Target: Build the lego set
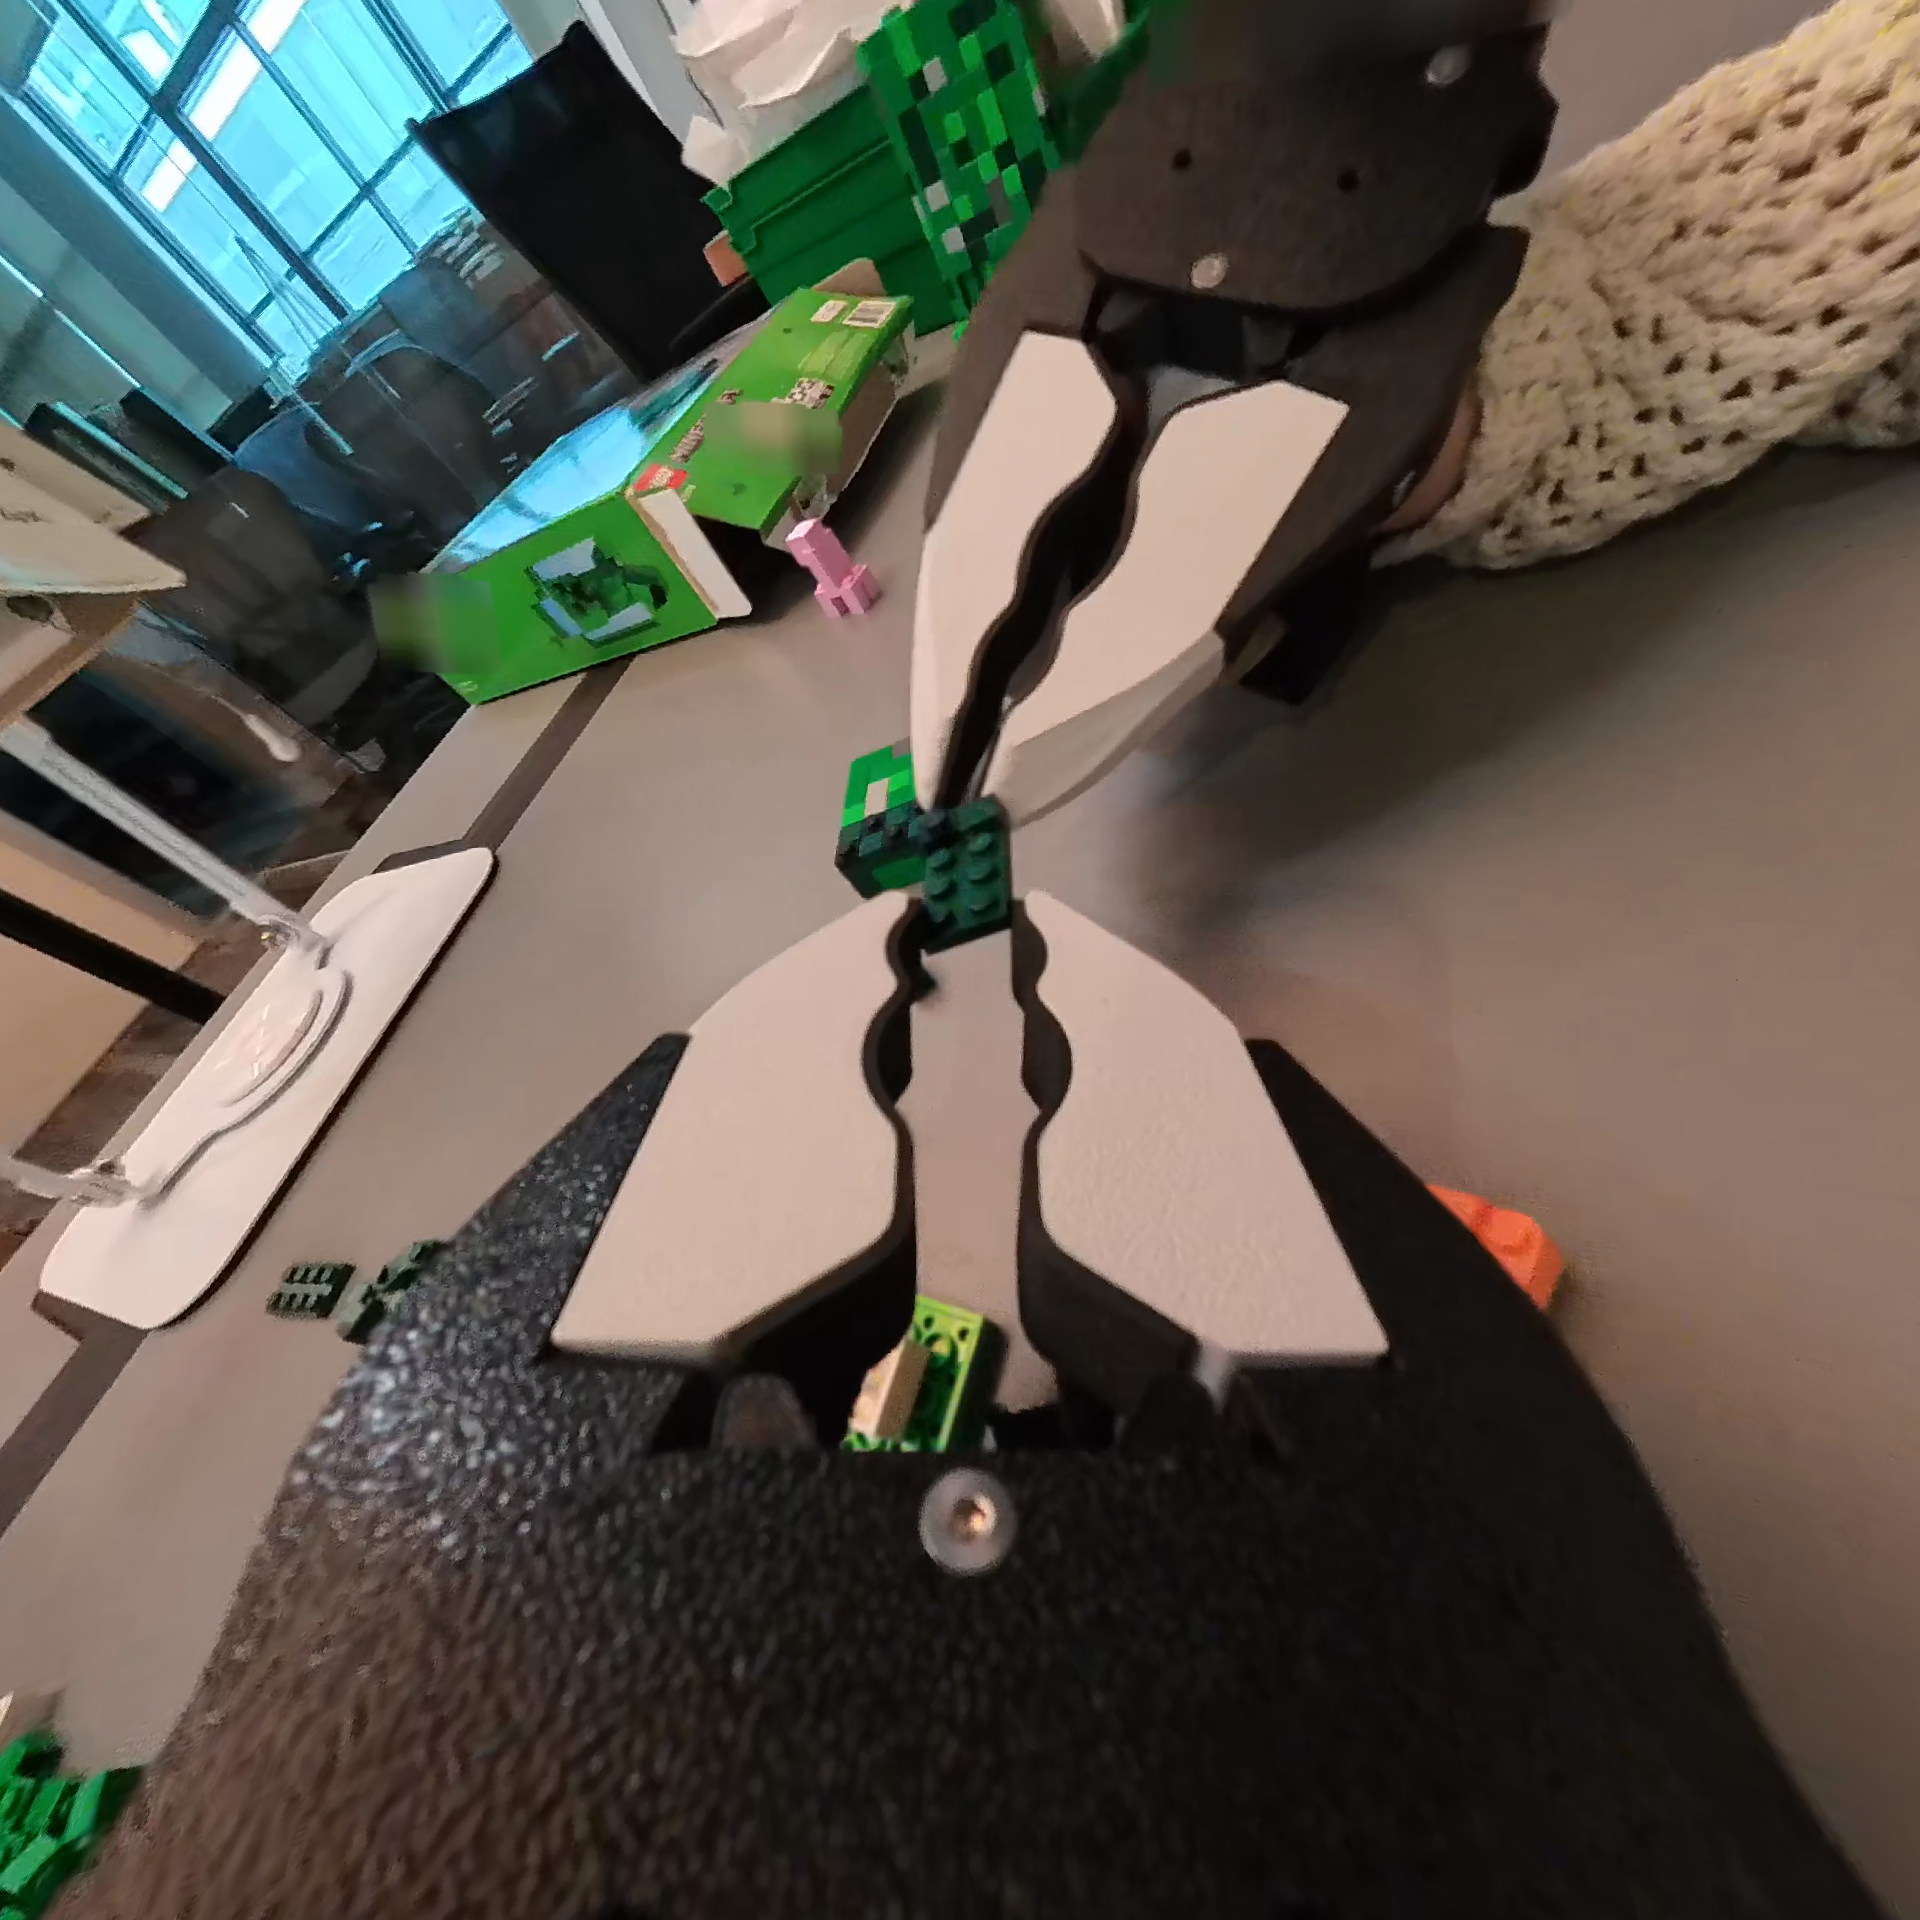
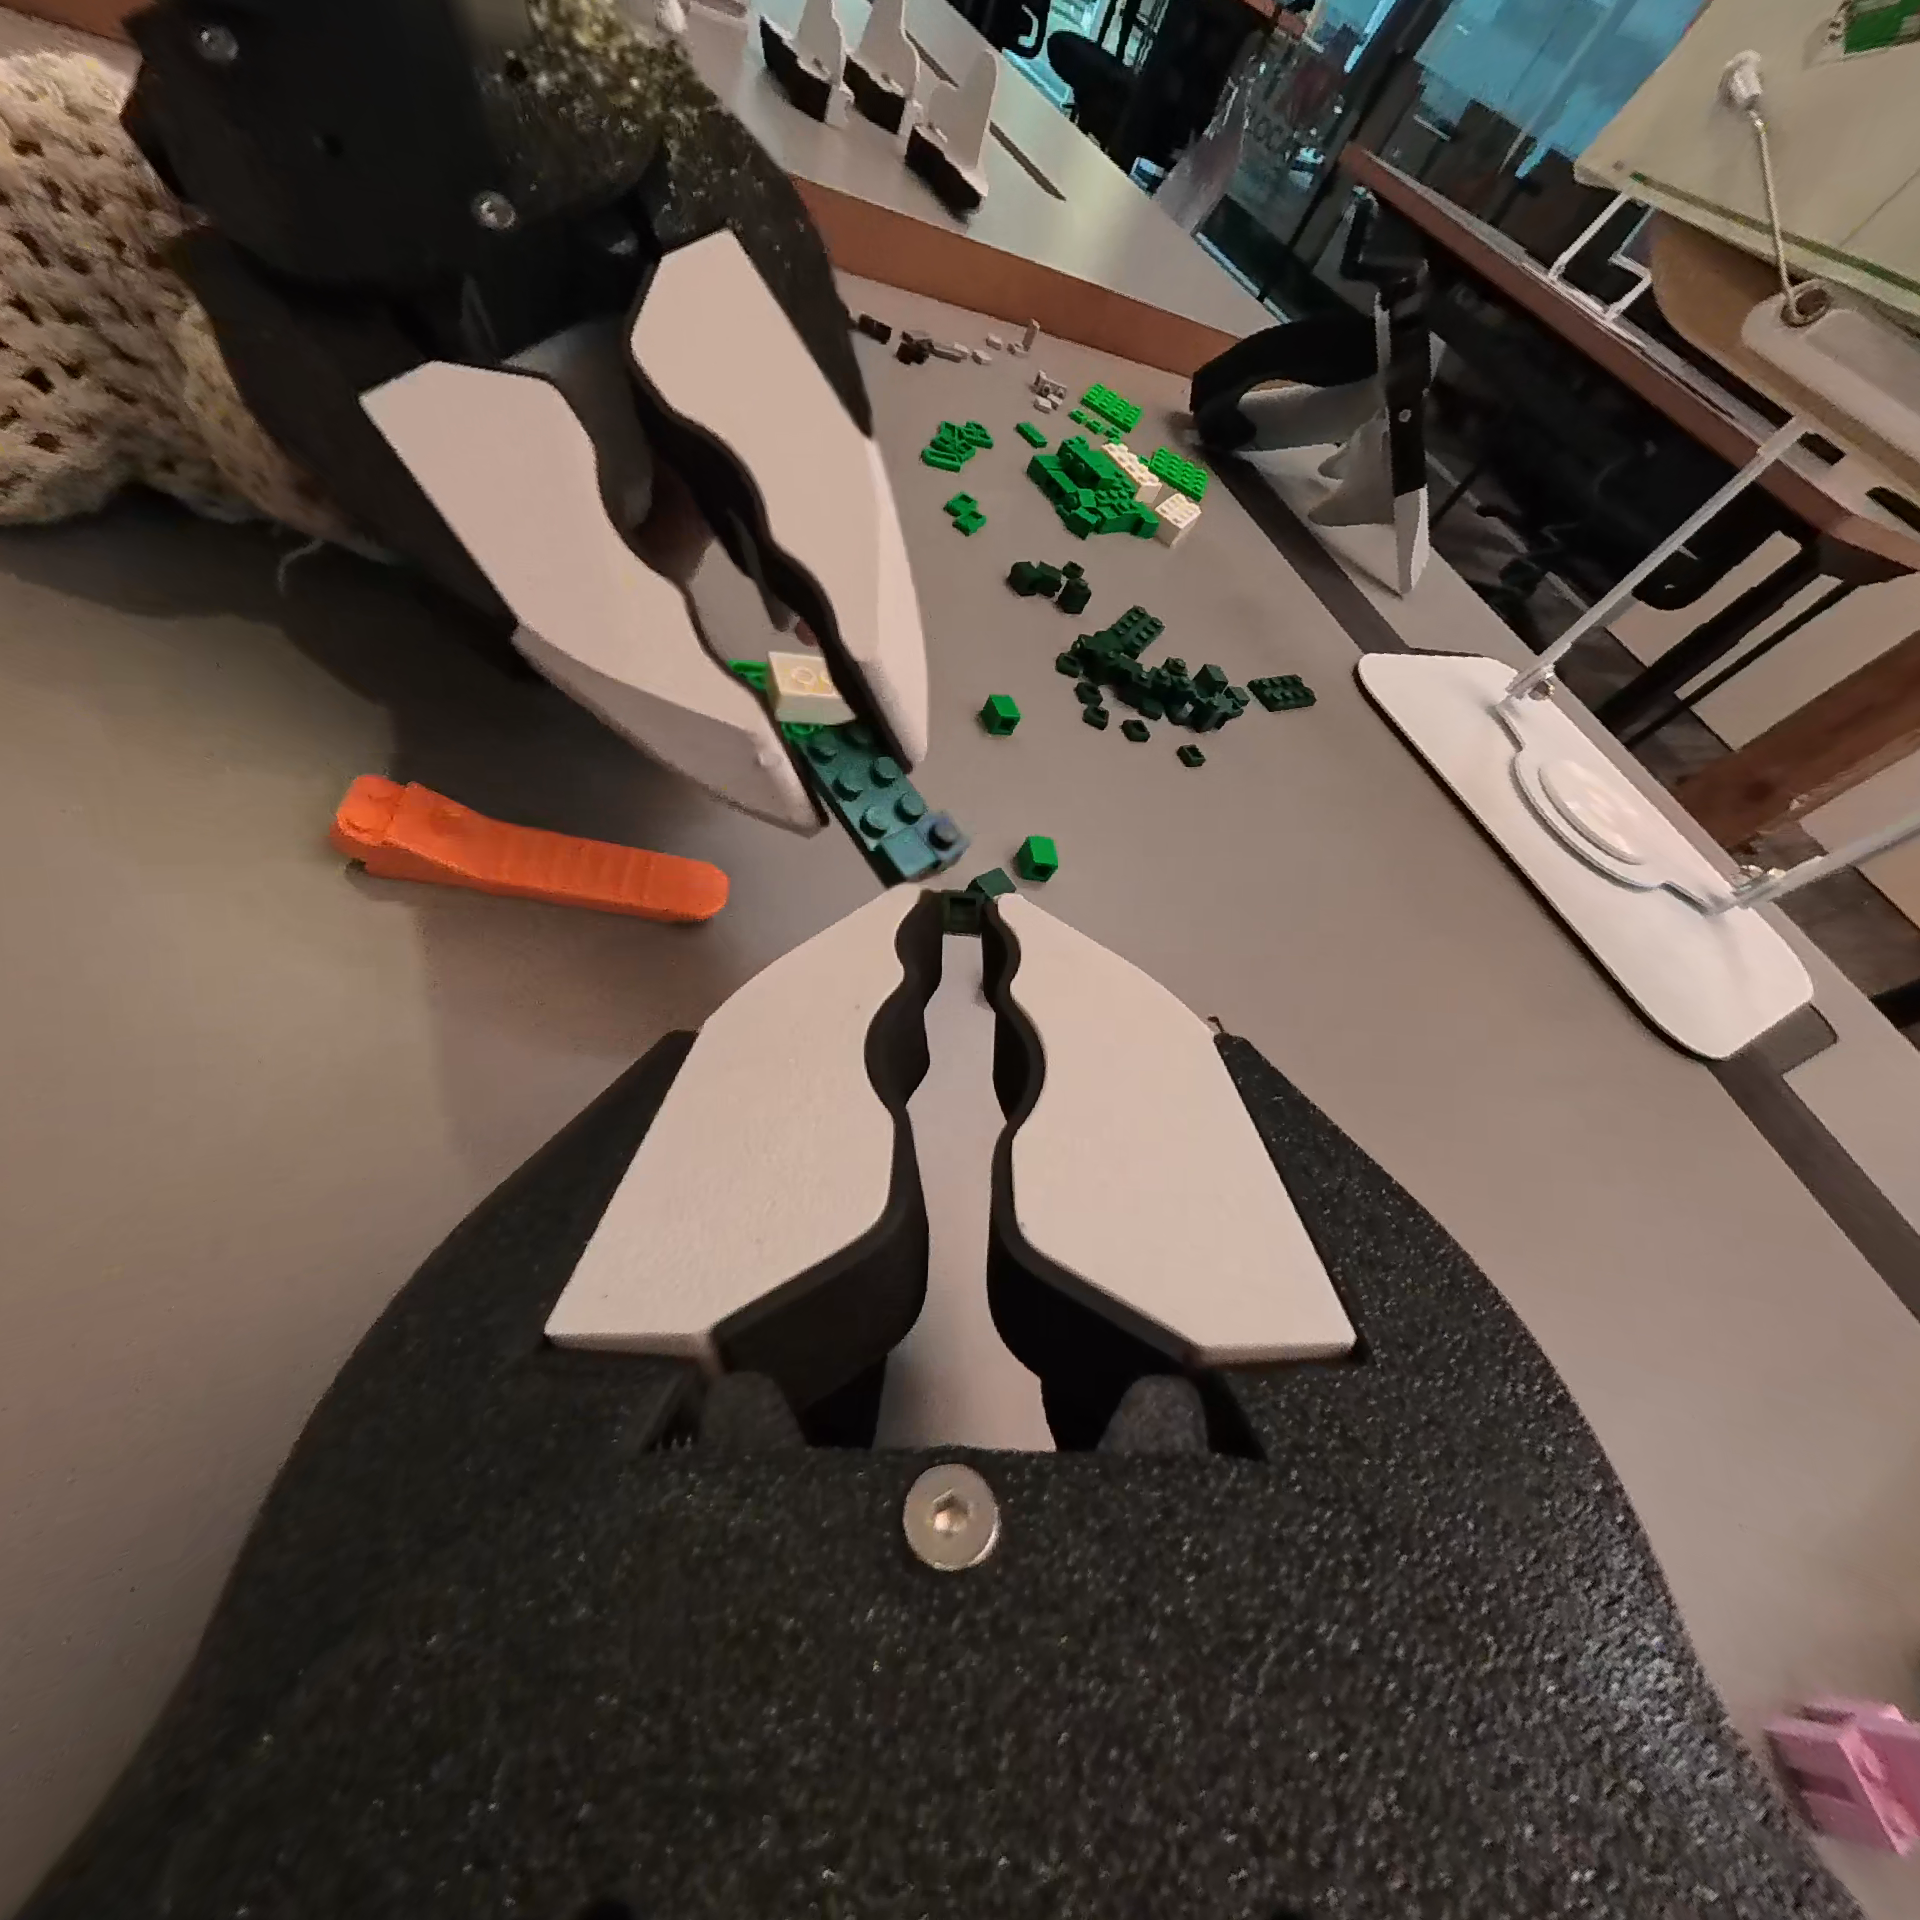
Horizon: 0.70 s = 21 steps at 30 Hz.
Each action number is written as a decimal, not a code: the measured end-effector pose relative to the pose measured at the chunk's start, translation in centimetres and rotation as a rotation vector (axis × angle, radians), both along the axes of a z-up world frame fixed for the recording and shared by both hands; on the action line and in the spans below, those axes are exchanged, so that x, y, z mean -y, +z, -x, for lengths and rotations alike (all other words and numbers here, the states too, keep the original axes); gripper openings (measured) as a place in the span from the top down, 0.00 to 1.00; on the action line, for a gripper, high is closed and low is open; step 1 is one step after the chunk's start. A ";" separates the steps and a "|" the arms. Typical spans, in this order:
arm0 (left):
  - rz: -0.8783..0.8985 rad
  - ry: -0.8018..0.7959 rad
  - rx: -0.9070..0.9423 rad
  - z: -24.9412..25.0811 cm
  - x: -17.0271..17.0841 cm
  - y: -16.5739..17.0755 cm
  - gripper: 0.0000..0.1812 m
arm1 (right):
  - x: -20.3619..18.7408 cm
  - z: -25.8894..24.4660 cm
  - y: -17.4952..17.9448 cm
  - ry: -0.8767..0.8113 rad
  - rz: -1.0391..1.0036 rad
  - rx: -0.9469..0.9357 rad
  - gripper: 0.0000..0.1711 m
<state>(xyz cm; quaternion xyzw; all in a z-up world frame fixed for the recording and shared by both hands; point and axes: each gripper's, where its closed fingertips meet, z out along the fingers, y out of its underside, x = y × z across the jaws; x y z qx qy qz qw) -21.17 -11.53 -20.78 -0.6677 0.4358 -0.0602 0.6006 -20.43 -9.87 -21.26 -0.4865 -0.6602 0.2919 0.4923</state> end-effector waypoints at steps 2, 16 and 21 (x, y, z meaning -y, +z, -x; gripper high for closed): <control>-0.010 0.001 -0.024 -0.1 0.0 -0.2 0.91 | 0.0 0.0 0.1 0.000 0.010 -0.006 0.96; -0.004 0.028 0.033 0.5 -0.3 0.4 0.91 | 0.3 -0.6 1.5 0.045 0.057 -0.108 0.96; 0.007 0.011 0.076 0.5 -0.1 0.8 0.91 | 0.6 -0.6 1.2 0.063 0.026 -0.087 0.96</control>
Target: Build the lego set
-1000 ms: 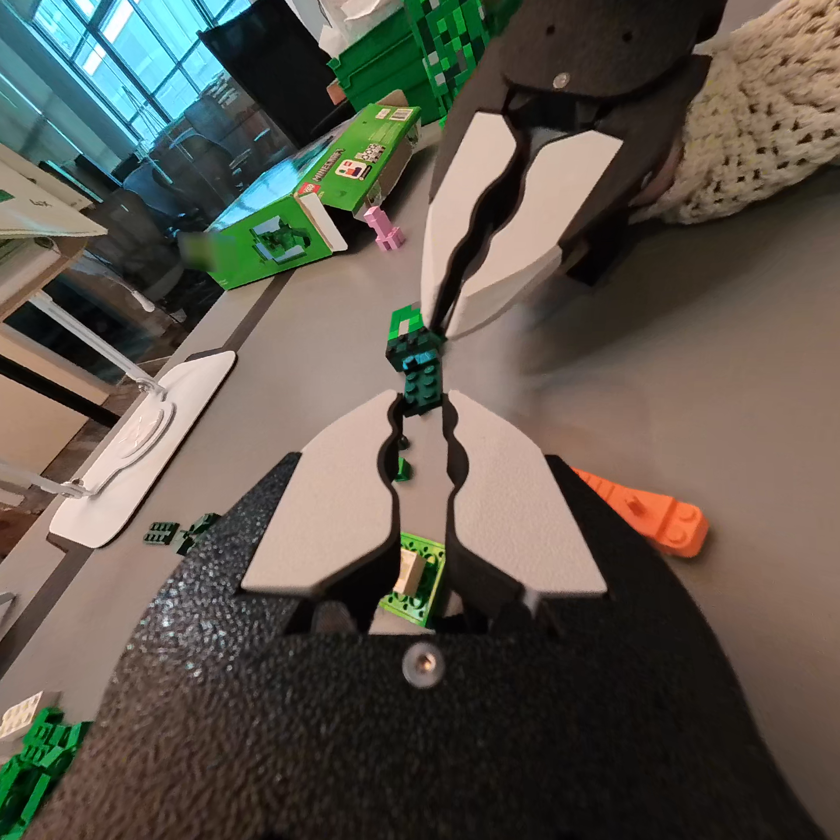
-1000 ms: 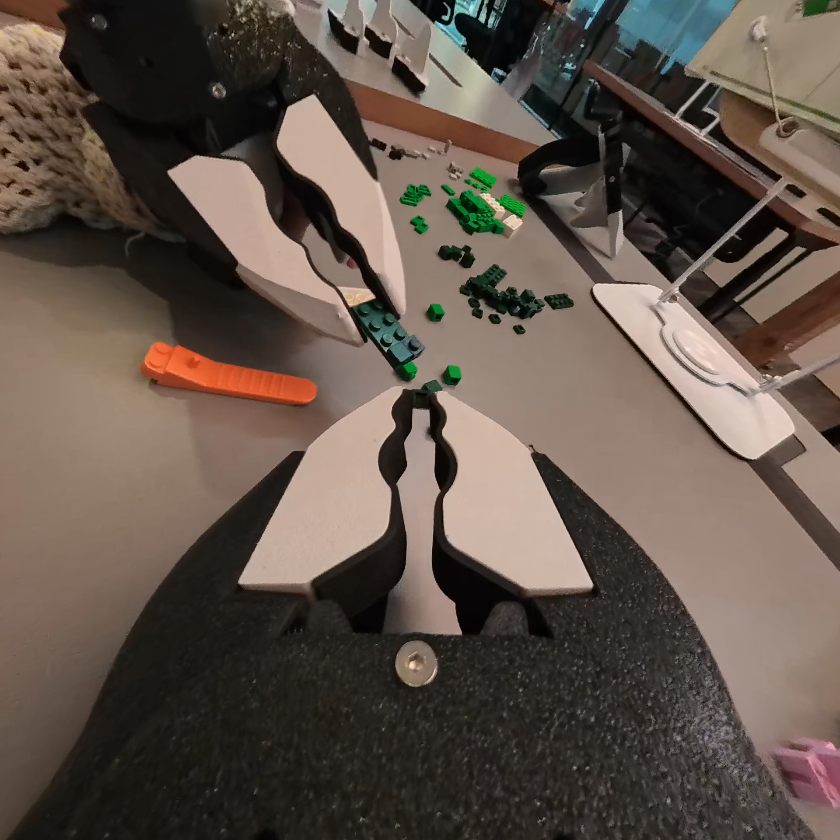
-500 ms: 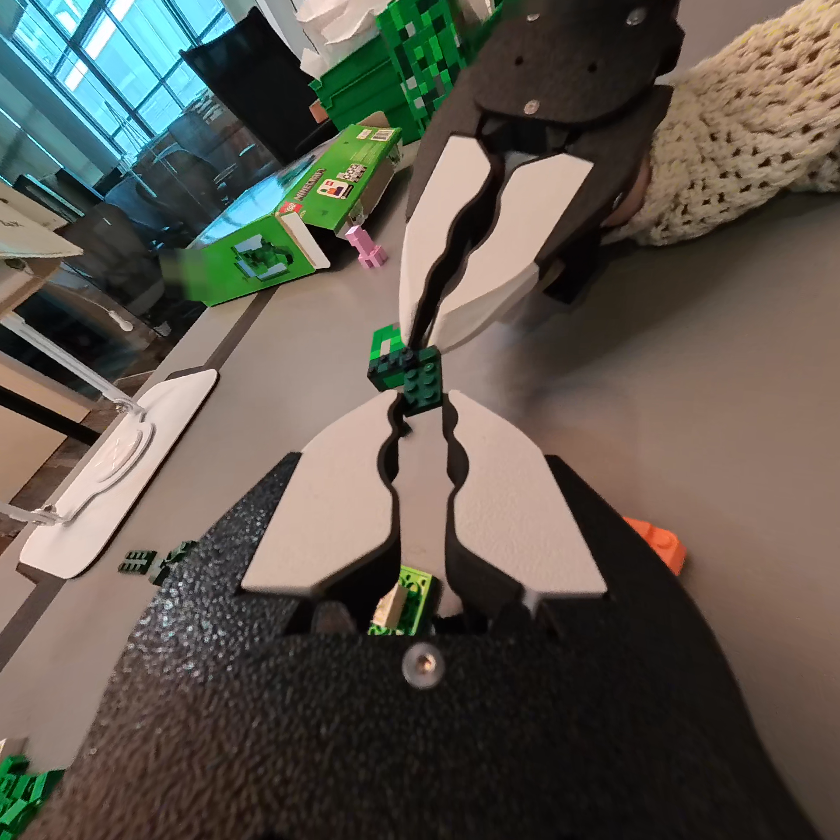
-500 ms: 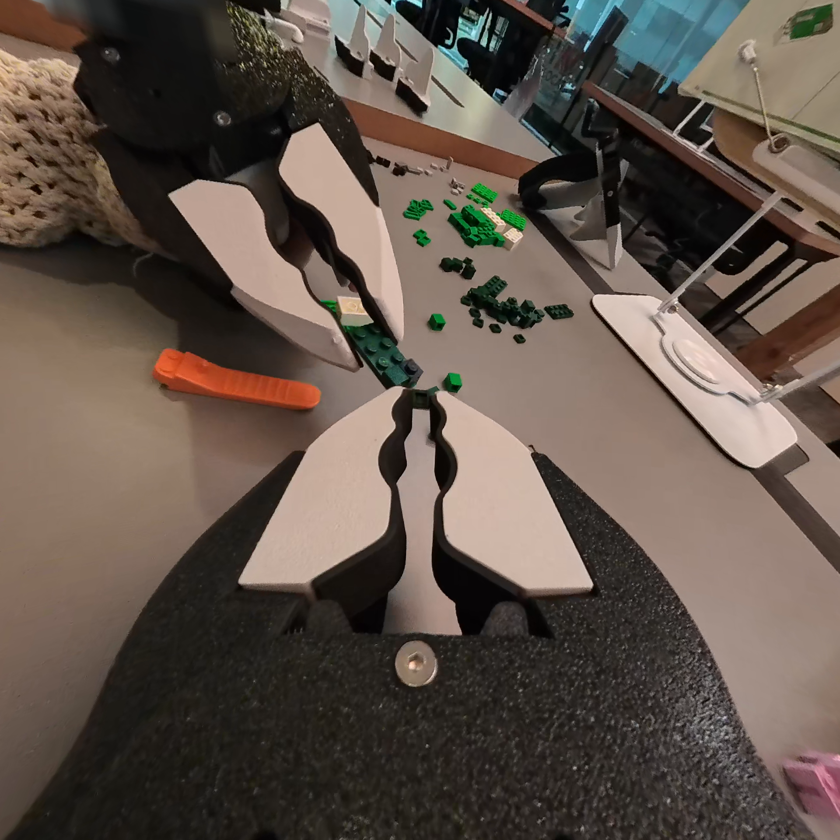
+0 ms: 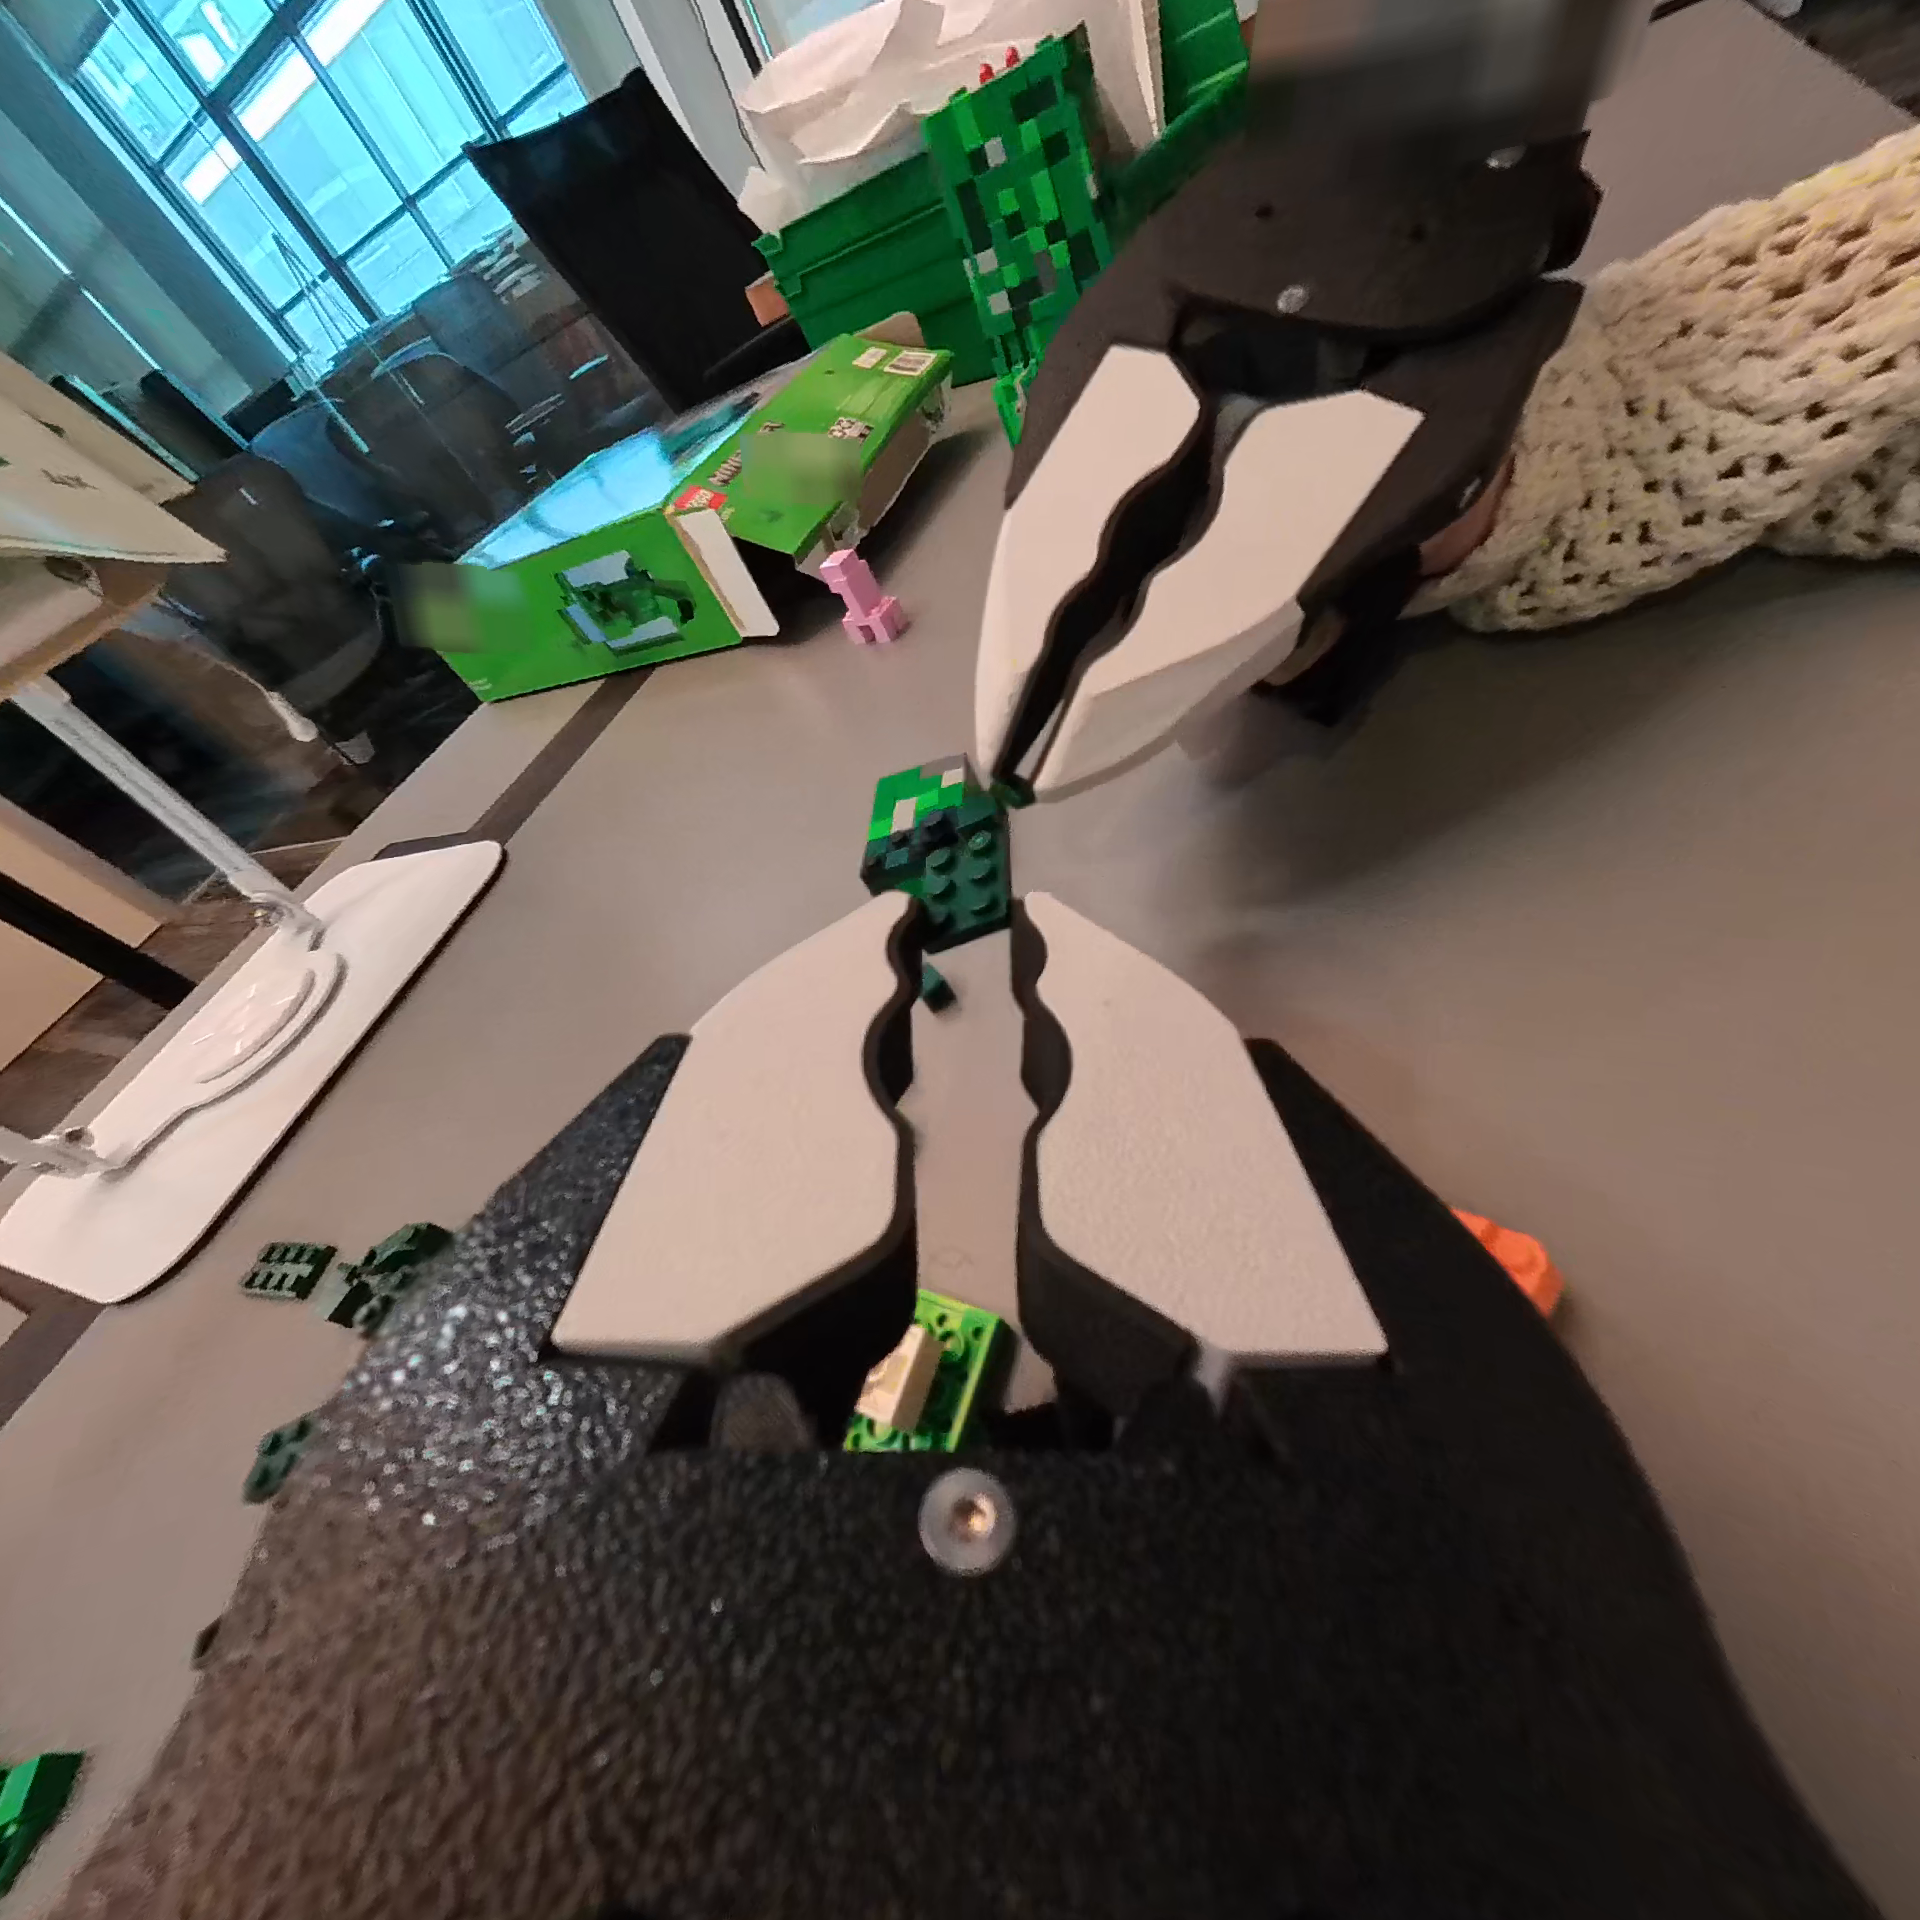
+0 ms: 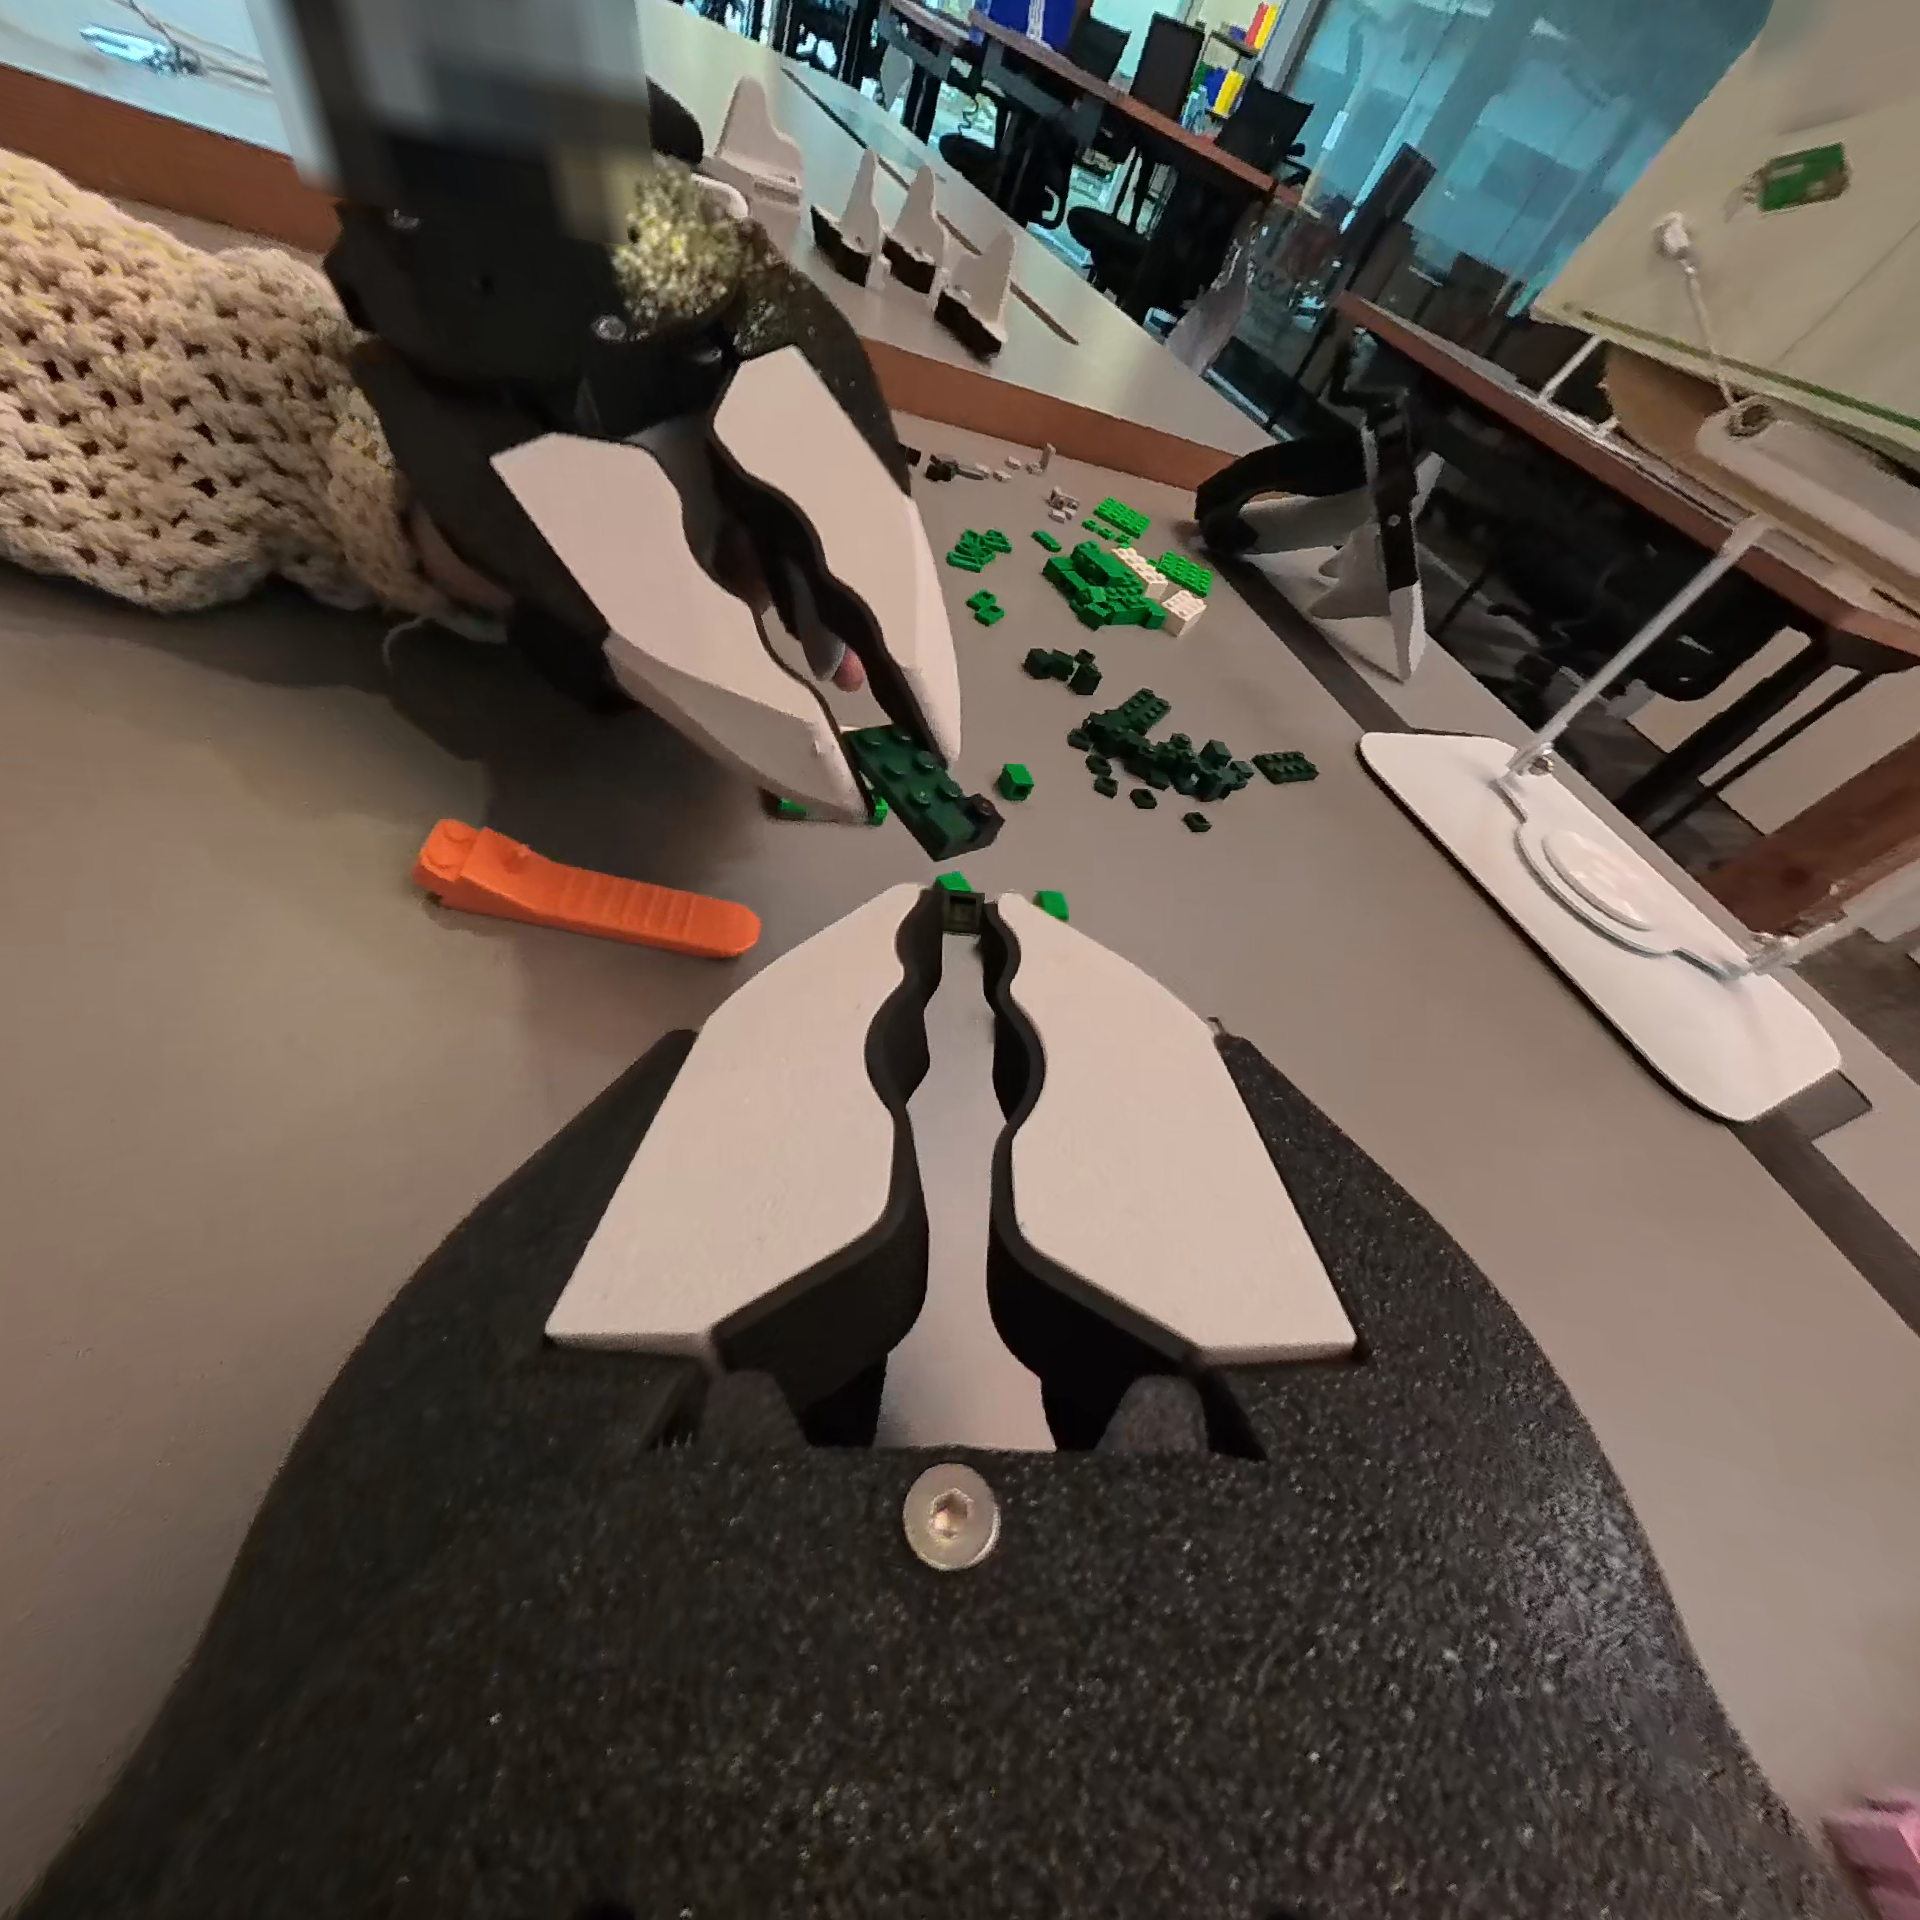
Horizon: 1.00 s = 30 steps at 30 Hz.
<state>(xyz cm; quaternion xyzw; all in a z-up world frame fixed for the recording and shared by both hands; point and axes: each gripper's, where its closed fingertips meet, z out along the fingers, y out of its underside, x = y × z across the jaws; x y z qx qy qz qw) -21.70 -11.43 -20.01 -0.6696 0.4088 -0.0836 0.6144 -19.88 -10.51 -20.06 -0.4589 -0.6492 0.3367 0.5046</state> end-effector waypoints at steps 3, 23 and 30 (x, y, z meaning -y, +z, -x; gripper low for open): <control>0.004 -0.004 0.011 0.0 0.0 0.1 0.91 | 0.1 0.1 -0.2 0.002 -0.011 0.010 0.96; -0.034 0.184 -0.118 1.7 -1.5 -0.6 0.91 | -2.0 -1.0 -0.2 -0.079 0.057 0.023 1.00; -0.076 0.266 -0.012 3.7 -1.9 1.0 0.91 | -0.5 -0.8 -2.9 -0.006 0.142 0.263 0.97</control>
